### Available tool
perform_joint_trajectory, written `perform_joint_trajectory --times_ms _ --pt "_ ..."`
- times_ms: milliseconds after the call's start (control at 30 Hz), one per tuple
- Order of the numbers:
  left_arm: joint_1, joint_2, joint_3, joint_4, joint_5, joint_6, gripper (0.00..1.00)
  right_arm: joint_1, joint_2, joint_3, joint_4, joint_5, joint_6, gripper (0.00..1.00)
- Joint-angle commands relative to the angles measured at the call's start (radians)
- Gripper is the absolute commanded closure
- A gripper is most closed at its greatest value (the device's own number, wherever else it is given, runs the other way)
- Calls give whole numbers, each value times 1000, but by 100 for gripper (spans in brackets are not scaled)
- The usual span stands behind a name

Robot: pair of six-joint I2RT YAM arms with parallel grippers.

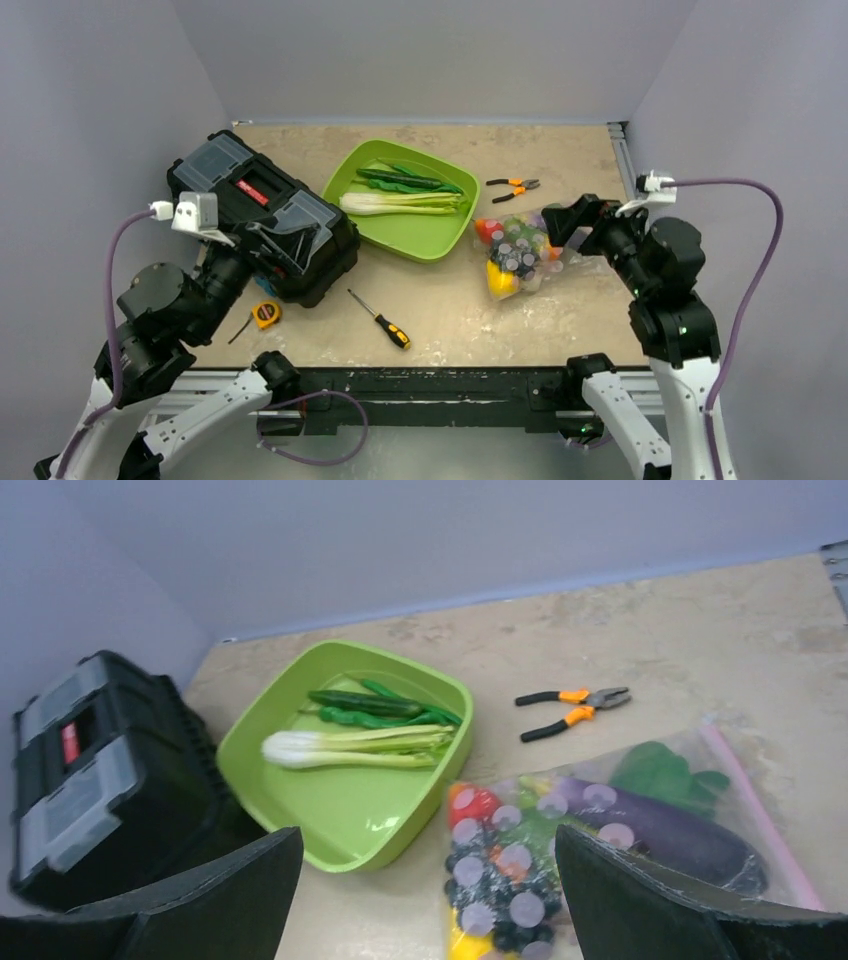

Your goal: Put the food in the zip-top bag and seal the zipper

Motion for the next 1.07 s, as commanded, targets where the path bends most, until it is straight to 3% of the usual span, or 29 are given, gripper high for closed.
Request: perform_joint_trajectory --times_ms 0,267,433,633,800,1033 --pt "5 -130 -109 145 1 -42 0 0 -90 -111 78 -114 71 1" --pt "5 -354 -342 294 166 51 0 0 -324 -248 127 -153 120 1" --pt "5 -433 -445 407 325 100 0 0 -457 -351 165 -95 203 1" --pt "6 -552 -647 641 440 76 0 0 -627 -527 277 -121 281 1" --pt "5 -556 -683 716 482 63 0 0 -692 -590 329 -85 300 1" --pt "6 -545 -672 723 473 92 0 0 -685 -556 291 13 289 1"
